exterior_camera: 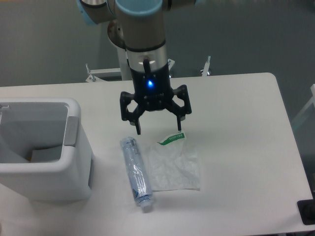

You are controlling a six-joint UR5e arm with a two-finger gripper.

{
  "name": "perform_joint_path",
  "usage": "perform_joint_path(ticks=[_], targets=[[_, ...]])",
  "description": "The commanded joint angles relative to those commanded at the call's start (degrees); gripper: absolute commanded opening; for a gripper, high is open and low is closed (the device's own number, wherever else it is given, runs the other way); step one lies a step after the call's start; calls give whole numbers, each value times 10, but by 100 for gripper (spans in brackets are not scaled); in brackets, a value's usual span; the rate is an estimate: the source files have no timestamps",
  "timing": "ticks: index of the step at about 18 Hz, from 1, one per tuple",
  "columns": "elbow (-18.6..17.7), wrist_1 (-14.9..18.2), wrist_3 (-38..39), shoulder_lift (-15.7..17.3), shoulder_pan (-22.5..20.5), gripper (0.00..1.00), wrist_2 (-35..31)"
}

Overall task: Place the trash in the trash can
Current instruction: 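Lower the open gripper down onto the clear plastic water bottle, then close the gripper around the bottle's cap end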

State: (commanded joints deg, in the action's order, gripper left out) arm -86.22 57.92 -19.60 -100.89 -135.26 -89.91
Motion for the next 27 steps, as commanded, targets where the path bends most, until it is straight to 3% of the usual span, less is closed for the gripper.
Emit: perform_joint_path(ticks=[5,9,11,16,22,27], targets=[[14,-6,7,-40,0,100,-3],[4,-68,3,-83,1,100,-2],[0,-80,10,-101,1,100,-3],[-3,-82,46,-166,21,100,2],[0,-82,71,-221,33,100,23],[-1,-81,87,-233,34,100,33]])
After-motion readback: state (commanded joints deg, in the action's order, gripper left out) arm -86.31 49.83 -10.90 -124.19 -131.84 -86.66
